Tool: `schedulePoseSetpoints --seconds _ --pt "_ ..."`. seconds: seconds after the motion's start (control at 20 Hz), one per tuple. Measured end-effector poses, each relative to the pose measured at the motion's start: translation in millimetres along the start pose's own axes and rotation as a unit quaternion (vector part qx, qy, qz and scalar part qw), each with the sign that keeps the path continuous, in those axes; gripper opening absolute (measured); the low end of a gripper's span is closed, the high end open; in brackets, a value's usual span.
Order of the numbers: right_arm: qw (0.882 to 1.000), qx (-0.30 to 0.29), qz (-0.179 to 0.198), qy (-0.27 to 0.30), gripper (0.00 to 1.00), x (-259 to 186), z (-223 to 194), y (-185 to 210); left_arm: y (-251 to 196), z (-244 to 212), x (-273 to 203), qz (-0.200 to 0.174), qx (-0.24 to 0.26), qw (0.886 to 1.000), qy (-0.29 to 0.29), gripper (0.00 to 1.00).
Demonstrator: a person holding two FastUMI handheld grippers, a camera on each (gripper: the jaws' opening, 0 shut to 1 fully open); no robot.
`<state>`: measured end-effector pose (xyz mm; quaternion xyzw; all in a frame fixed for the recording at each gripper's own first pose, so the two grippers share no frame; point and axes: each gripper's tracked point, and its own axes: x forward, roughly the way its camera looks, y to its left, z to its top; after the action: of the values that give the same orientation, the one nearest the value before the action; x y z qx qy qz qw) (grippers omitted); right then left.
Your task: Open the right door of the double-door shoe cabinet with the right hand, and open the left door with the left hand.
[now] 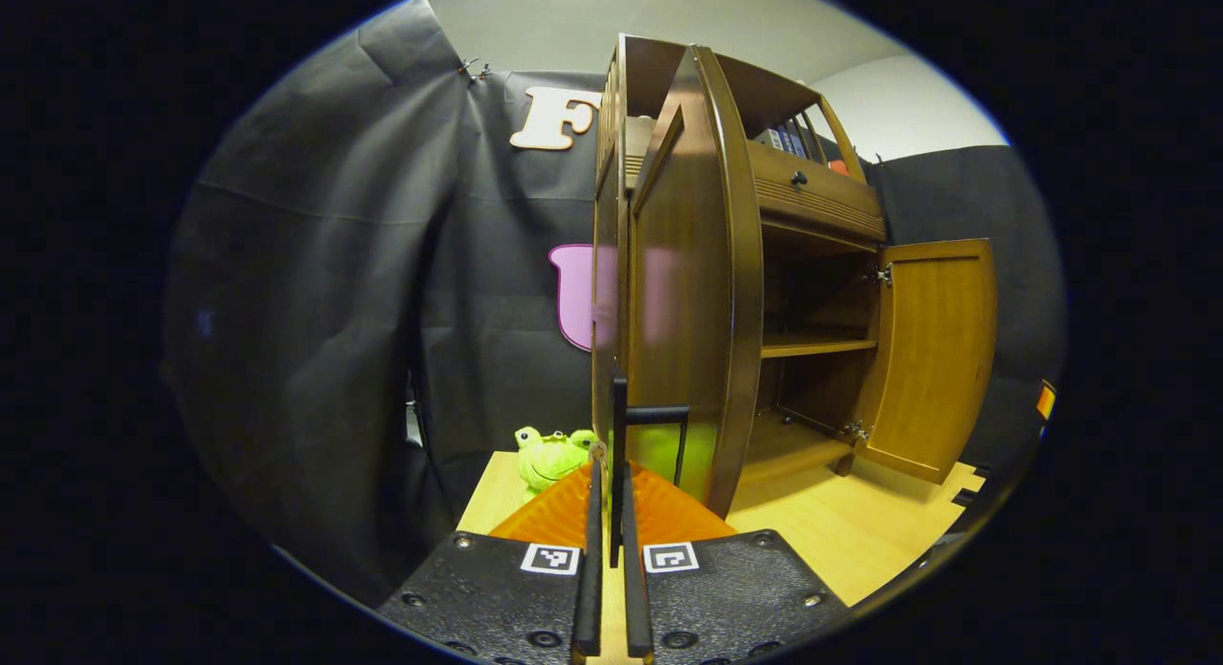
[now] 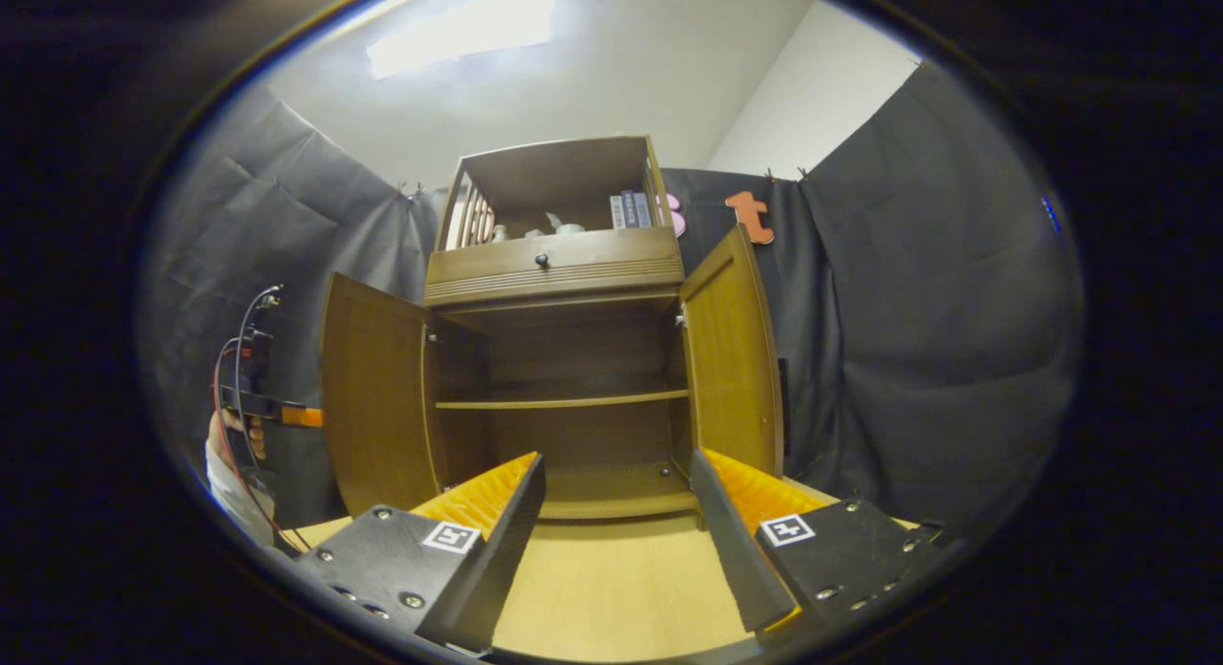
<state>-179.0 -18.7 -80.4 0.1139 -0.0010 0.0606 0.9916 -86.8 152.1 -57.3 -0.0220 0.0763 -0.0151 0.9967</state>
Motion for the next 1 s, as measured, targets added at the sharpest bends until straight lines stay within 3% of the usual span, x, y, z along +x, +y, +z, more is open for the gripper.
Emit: schedulePoseSetpoints --seconds 0.2,0.45,0.5,0.55,0.6,0.7,0.85,1.0 --pt "1.000 0.003 -0.004 0.004 0.85 0.6 -1.5 -3.4 -1.7 4.2 -9.1 0.006 0.002 1.000 -0.004 0.10" --pt "1.000 0.007 -0.006 0.006 0.85 -0.4 -0.9 -5.2 -0.8 15.5 -22.8 0.027 0.020 0.999 -0.020 0.43" --pt "1.000 0.009 -0.005 0.006 0.85 -1.7 -0.6 -5.6 -0.6 16.0 -26.8 0.034 0.021 0.999 -0.017 0.43" --pt "1.000 0.010 -0.006 0.006 0.85 -2.1 0.4 -7.1 -0.6 16.3 -30.8 0.041 0.022 0.999 -0.015 0.51" --pt "1.000 0.011 -0.006 0.005 0.91 -3.8 1.5 -8.5 -1.3 16.2 -34.7 0.048 0.023 0.999 -0.011 0.51" --pt "1.000 0.012 -0.005 0.005 0.91 -5.9 3.6 -10.9 -3.8 14.4 -42.4 0.061 0.030 0.998 0.000 0.53" --pt "1.000 0.024 -0.006 0.009 0.91 -4.0 4.6 -16.7 -11.4 16.4 -61.2 0.076 0.039 0.996 -0.007 0.67" --pt "1.000 0.017 -0.008 0.022 0.91 -2.4 2.3 -21.8 -28.1 17.2 -70.2 0.074 0.030 0.997 -0.015 0.70"
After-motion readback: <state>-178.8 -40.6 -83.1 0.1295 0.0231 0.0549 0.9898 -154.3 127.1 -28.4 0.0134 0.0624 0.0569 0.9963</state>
